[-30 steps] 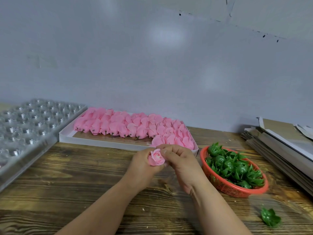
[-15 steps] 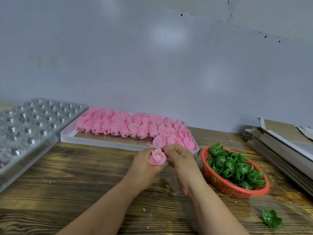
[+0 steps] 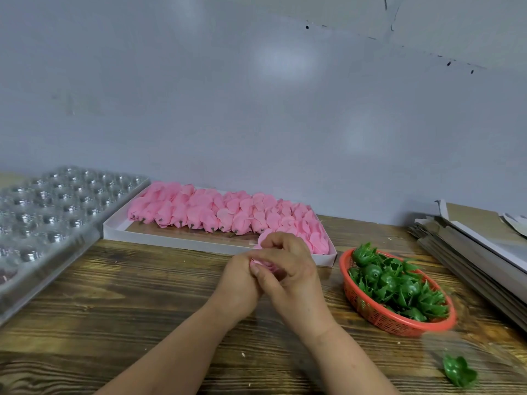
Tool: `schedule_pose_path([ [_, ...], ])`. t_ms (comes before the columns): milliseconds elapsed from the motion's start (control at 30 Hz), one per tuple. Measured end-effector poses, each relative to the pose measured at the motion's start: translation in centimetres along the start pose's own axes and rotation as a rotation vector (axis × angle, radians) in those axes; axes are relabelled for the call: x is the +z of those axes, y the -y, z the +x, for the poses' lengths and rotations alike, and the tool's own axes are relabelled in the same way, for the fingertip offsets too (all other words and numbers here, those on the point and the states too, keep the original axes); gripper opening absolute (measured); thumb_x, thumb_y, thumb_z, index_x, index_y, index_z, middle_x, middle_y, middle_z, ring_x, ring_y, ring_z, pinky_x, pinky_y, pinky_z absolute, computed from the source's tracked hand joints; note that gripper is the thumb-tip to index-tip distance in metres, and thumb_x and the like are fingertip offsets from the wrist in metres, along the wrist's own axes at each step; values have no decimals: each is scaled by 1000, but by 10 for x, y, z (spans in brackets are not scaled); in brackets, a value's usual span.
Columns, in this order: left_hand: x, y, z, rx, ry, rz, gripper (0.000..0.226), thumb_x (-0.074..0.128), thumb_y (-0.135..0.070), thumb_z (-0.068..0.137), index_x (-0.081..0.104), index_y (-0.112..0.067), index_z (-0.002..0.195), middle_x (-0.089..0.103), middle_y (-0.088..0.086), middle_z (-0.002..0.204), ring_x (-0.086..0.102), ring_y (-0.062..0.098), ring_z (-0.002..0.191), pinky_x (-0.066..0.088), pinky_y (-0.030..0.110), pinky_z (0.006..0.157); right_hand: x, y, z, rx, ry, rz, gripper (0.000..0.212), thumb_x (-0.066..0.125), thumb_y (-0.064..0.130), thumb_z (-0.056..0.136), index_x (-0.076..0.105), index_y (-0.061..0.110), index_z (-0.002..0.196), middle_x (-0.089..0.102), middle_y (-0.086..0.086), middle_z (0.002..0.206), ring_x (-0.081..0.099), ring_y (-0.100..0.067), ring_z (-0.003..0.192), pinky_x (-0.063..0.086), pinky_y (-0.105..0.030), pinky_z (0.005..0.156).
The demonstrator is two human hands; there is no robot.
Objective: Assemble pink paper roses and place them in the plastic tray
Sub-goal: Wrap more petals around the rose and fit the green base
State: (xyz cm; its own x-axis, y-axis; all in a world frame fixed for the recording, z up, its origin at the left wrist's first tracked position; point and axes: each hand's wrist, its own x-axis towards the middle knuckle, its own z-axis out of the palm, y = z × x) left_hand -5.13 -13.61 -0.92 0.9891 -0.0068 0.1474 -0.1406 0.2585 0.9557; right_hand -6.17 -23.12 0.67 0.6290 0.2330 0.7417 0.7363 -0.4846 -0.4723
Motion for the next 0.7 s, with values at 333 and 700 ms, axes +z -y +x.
schedule_pose_path([
  [333,-4,5,-6,62,68,172,19,47,7,92,66,8,92,66,7,81,63,8,74,52,17,65,2,-3,-1,-153,-59,-110,15,69,-1,67,74,8,78,65,-8,96,56,-21,93,50,-40,77],
  [700,-6,-1,-7,-10,30,157,24,54,-18,96,72,-19,81,73,0,75,69,9,73,51,20,61,0,-3,1,-184,-71,-138,8,71,0,71,67,5,68,63,-8,93,57,-22,90,51,-40,73],
])
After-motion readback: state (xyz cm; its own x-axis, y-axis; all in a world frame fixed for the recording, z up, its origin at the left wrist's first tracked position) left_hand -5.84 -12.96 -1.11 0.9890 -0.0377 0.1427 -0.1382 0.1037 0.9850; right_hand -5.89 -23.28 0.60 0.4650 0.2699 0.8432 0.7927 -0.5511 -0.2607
